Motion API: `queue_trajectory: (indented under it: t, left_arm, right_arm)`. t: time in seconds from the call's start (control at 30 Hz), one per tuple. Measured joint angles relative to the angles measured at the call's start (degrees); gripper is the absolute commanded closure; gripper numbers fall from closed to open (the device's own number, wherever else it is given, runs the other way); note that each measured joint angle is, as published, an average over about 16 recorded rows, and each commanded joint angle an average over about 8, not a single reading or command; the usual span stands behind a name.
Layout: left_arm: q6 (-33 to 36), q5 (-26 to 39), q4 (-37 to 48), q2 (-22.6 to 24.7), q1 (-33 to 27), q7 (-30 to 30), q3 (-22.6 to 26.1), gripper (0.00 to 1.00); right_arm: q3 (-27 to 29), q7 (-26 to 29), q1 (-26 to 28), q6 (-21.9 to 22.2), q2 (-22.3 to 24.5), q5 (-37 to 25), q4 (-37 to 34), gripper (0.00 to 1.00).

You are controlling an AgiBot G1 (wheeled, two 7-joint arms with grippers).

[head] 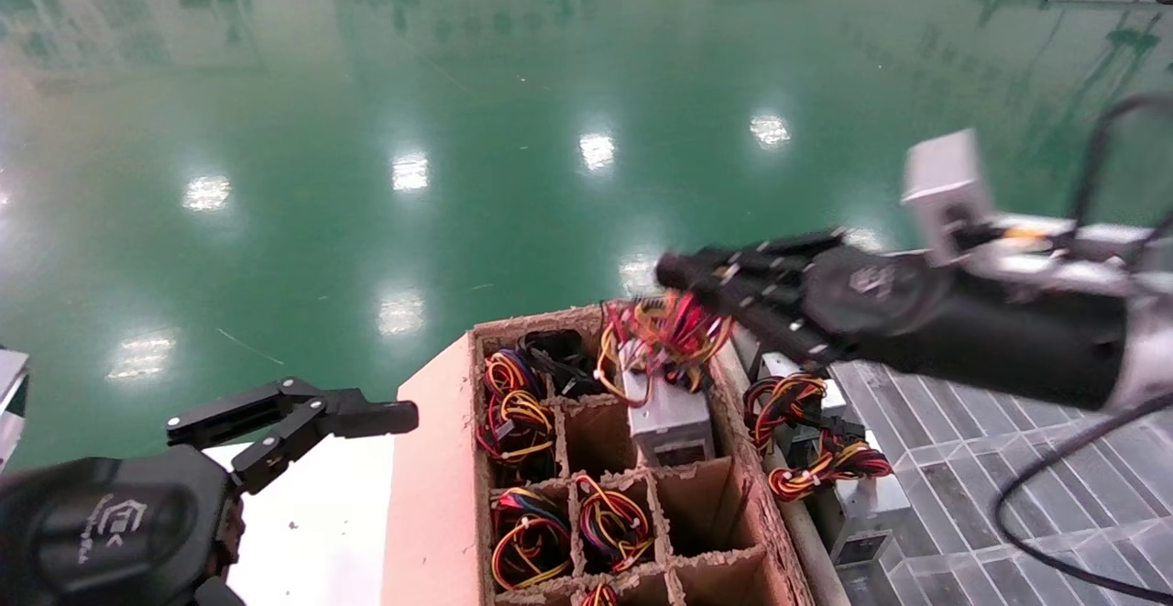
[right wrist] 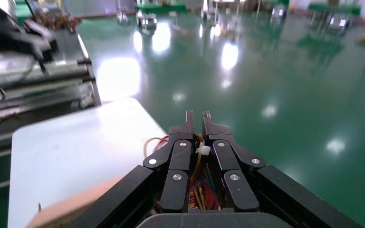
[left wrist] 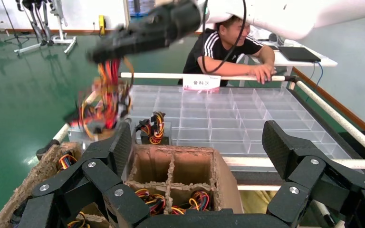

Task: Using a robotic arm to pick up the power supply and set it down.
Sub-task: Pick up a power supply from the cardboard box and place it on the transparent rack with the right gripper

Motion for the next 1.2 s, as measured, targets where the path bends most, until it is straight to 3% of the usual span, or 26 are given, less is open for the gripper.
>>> queue_trajectory:
  t: [0.3, 0.57, 0.9, 1.2]
  left_arm:
    - [0.0, 0.0, 0.0, 0.0, 0.0, 0.0, 0.0, 0.0]
    - [0.0, 0.0, 0.0, 0.0, 0.0, 0.0, 0.01, 0.0]
    - [0.0, -0.01, 0.0, 0.0, 0.0, 0.01, 0.01, 0.0]
    - [-0.01, -0.01, 0.0, -0.01, 0.0, 0.01, 0.02, 0.0]
  right_arm:
    - [2.51, -1.58, 0.71, -4.61, 2.77, 6.28, -1.49, 1.0]
    - [2.51, -1.37, 2.2, -5.94, 7.1, 10.02, -0.37, 1.0]
    - [2.87, 0.07, 1.17, -5.85, 18.24, 14.25, 3.85, 1.0]
    - [2.98, -0.69, -4.73, -6.1, 28.99, 18.65, 5.51, 1.0]
